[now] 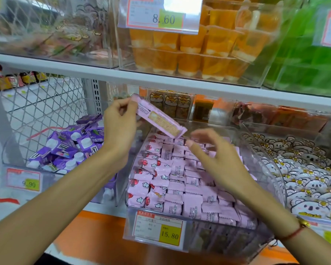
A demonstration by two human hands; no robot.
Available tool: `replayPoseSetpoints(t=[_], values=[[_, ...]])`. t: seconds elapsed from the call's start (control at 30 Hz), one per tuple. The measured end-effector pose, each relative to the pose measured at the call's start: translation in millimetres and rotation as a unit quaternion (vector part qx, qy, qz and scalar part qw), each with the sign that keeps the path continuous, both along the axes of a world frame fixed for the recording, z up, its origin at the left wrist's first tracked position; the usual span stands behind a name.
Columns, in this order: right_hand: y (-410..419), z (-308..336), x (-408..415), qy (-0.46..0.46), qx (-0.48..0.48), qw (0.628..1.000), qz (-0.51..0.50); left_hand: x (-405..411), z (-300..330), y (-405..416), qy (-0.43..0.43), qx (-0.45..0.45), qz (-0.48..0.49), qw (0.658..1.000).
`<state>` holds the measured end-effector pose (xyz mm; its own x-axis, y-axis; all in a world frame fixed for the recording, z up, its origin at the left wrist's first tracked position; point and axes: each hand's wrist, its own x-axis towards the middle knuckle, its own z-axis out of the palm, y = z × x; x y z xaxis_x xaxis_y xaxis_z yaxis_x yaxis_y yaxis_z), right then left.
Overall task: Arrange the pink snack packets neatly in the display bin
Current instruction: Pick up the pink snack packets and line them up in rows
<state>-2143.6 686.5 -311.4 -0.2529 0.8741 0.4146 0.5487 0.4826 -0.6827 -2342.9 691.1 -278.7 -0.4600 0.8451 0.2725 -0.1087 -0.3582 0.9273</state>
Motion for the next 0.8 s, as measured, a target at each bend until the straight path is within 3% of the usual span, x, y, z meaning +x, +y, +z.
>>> replayPoseSetpoints(t=[0.13,0.27,0.37,0.47,0.57,0.7,0.8], values=[[-6.5,5.7,-6.0,0.033,0.041,0.998,0.031,15.7,-3.2,-5.3,-0.055,-0.045,-0.092,0.993],[-11.0,9.7,-9.5,0.068,0.120,0.989,0.060,21.9,-4.1,-4.5,-0.026,-0.096,-0.134,0.986],[-13.9,15.0,-8.0,0.232,-0.018,0.970,0.070,13.2,0.2,-1.9,0.133,-0.071,-0.128,0.980],[-12.5,17.2,-6.3,0.339,-0.169,0.923,0.060,4.5,1.2,-2.0,0.295,-0.067,-0.191,0.934],[-10.7,17.1,-5.9,0.370,-0.225,0.900,0.057,0.6,-1.6,-4.5,0.323,-0.063,-0.237,0.914],[-9.3,15.8,-4.3,0.408,-0.246,0.874,0.098,2.3,-5.1,-2.1,0.283,-0.058,-0.206,0.935],[-8.5,14.9,-5.7,0.375,-0.205,0.898,0.105,3.1,-5.3,-2.0,0.281,-0.079,-0.152,0.944]])
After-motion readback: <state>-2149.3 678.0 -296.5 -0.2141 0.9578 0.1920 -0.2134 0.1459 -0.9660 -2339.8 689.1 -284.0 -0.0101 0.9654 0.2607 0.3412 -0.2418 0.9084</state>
